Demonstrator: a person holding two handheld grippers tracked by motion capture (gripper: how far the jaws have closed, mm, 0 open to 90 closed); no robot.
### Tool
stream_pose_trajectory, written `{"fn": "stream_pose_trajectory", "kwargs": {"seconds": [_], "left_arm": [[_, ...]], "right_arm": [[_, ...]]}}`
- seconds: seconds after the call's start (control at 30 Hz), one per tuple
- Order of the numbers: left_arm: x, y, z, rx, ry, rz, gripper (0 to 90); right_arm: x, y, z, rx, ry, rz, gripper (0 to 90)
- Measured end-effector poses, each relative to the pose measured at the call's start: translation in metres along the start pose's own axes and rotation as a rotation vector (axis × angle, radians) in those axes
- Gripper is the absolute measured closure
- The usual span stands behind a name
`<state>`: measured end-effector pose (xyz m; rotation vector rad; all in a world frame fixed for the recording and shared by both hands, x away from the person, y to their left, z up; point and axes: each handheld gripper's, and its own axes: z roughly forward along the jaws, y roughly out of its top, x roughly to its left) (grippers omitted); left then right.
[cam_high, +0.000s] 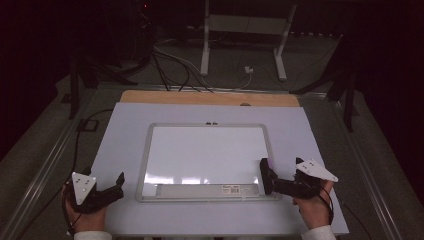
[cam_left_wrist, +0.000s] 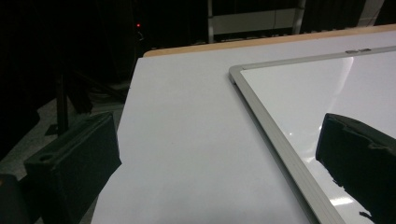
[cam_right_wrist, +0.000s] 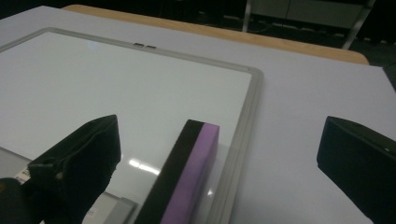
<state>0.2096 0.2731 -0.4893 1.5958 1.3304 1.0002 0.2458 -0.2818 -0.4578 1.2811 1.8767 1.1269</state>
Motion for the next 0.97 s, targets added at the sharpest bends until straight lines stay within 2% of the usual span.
{"fn": "stream_pose_trajectory", "kwargs": {"seconds": [0.1,0.33,0.6,0.77,0.97], "left_arm": [[0.000,0.000,0.000,0.002,0.001,0.002,0.5],[-0.001,0.001,-0.001,-0.007,-0.010,-0.001,0.5],[0.001,0.001,-0.002,-0.030,-0.027,-0.020,0.5],[0.001,0.002,-0.003,-0.036,-0.038,-0.019,0.5],[0.002,0.002,-0.003,-0.039,-0.040,-0.027,0.5]], "right_arm": [[-0.005,-0.006,-0.001,-0.004,0.031,0.012,0.3],[-0.014,-0.019,-0.009,-0.043,0.033,0.010,0.3],[-0.026,-0.032,-0.017,-0.070,0.029,0.035,0.4],[-0.029,-0.037,-0.019,-0.088,0.042,0.045,0.4],[-0.030,-0.041,-0.016,-0.079,0.031,0.020,0.4]]}}
